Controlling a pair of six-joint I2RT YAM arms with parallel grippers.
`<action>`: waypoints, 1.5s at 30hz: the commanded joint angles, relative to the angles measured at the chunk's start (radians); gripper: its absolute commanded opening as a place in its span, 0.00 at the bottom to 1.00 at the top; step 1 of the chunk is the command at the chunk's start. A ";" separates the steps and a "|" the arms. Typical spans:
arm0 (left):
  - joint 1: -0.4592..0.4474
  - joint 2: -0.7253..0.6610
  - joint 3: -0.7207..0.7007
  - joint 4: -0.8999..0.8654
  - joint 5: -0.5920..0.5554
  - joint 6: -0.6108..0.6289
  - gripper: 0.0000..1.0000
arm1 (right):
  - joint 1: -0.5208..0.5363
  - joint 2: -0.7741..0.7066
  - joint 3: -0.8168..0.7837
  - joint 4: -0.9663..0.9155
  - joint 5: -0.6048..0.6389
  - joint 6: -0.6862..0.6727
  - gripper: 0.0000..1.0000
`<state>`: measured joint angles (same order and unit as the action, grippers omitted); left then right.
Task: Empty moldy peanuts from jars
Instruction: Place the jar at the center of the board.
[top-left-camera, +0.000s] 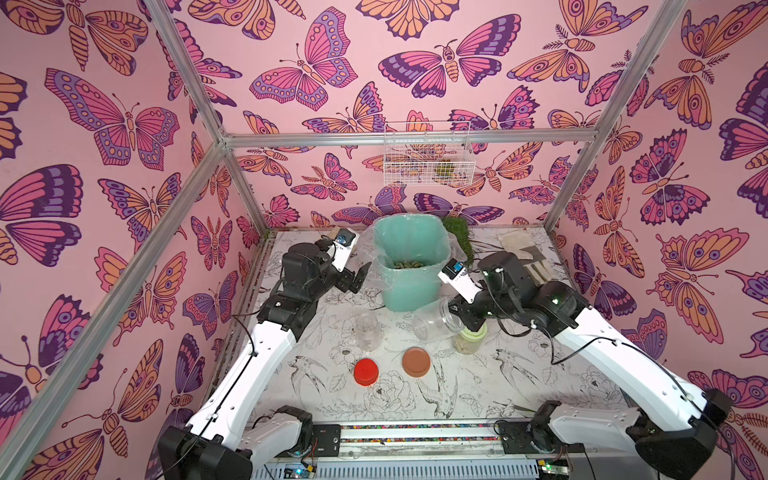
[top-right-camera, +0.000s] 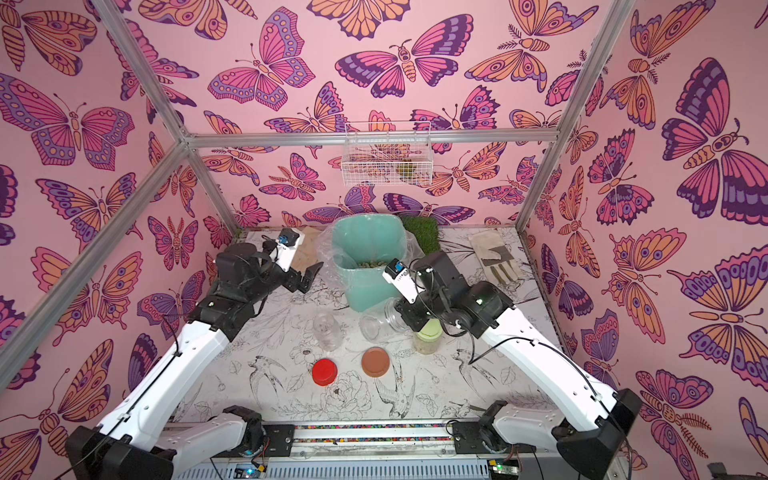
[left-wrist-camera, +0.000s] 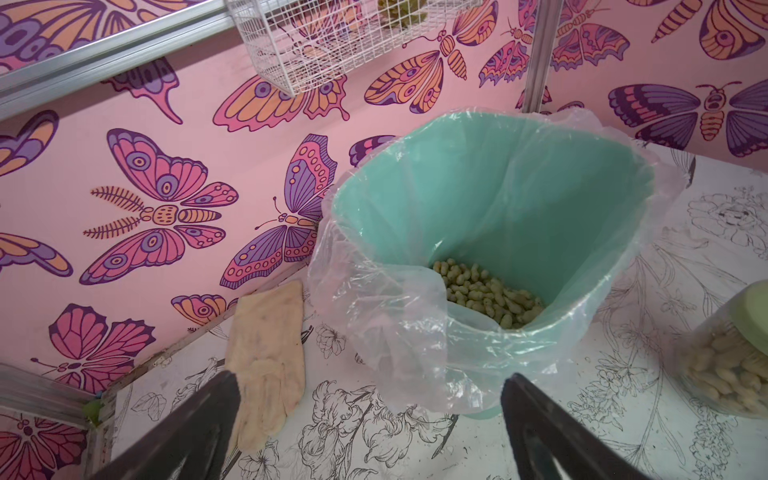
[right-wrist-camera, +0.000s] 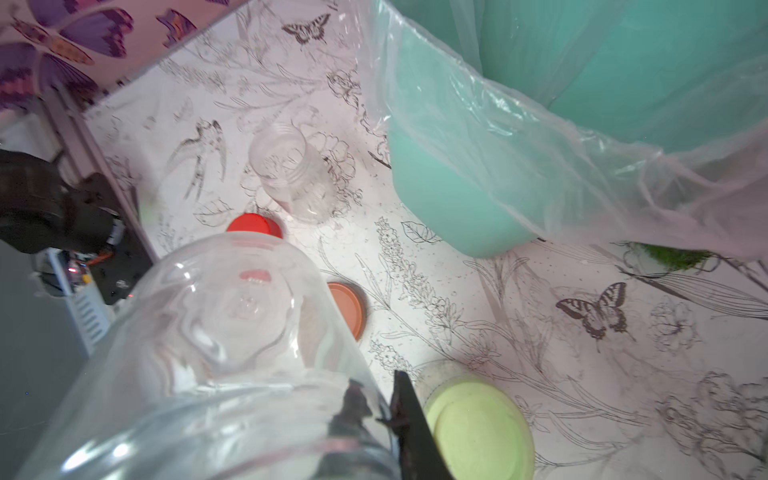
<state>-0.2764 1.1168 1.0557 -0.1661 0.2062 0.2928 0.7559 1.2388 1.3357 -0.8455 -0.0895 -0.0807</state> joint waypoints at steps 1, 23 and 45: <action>0.021 0.000 0.004 -0.032 -0.020 -0.052 1.00 | 0.052 0.039 0.048 -0.004 0.186 -0.020 0.00; 0.126 -0.055 -0.105 -0.001 0.023 -0.076 1.00 | 0.138 0.423 0.116 0.015 0.410 0.158 0.00; 0.147 -0.052 -0.105 -0.006 0.030 -0.061 1.00 | 0.146 0.564 0.138 0.018 0.473 0.241 0.11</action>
<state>-0.1368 1.0771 0.9676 -0.1802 0.2199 0.2264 0.8974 1.7966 1.4300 -0.8490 0.3630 0.1329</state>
